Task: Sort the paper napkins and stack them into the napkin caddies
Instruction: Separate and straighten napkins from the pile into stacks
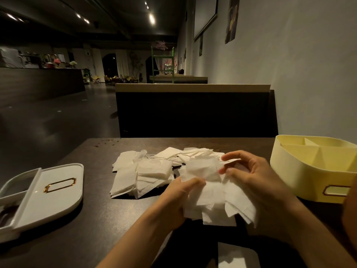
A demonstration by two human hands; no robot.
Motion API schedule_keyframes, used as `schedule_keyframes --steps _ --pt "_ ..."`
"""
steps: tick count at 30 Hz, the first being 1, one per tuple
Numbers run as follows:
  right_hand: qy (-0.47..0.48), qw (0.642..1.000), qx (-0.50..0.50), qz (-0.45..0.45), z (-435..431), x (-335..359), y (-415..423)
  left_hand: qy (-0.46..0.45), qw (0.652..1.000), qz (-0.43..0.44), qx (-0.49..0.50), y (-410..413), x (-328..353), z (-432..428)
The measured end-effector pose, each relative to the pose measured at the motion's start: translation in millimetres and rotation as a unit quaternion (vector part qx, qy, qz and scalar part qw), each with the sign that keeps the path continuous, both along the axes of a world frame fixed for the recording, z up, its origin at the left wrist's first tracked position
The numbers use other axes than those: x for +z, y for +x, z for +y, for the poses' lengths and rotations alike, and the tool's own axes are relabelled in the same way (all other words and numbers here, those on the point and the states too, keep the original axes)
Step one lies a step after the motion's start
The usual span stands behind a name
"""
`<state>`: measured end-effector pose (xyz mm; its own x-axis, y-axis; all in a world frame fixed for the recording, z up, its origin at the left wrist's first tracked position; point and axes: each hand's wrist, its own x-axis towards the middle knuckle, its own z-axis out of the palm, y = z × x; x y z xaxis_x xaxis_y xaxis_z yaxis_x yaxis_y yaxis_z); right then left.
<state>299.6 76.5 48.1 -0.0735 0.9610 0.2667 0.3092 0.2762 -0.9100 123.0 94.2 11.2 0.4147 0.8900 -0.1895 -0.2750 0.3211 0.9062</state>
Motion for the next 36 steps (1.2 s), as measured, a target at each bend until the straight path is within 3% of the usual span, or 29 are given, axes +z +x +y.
schedule_keyframes --steps 4,9,14,16,20,22,30,36 --pt "0.022 0.994 0.003 0.111 -2.8 6.7 9.9 -0.016 1.0 -0.018 0.005 -2.2 -2.8 4.4" --pt "0.013 0.981 0.106 0.165 -3.2 9.6 11.3 0.019 1.0 -0.001 -0.008 3.2 -4.2 2.7" --pt "0.059 0.945 0.119 0.3 -7.9 19.6 30.3 -0.008 1.0 -0.015 0.025 1.0 -9.2 6.5" --pt "0.051 0.946 0.151 0.281 -7.6 16.6 25.3 0.005 1.0 -0.009 0.022 0.8 -8.7 5.4" --pt "-0.012 0.988 0.111 0.107 3.5 -4.2 -0.2 0.029 1.0 0.0 0.011 3.1 -7.2 3.2" --pt "-0.012 0.993 0.094 0.064 5.6 -12.3 -8.7 0.035 0.998 0.029 0.033 5.1 -8.5 5.0" --pt "0.054 0.996 0.063 0.039 7.8 -16.2 -9.6 0.037 0.999 0.026 0.027 2.8 -4.8 0.7" --pt "0.059 0.997 0.014 0.043 8.9 -19.0 -8.8 -0.029 0.997 -0.06 -0.043 -1.9 1.9 -4.1"
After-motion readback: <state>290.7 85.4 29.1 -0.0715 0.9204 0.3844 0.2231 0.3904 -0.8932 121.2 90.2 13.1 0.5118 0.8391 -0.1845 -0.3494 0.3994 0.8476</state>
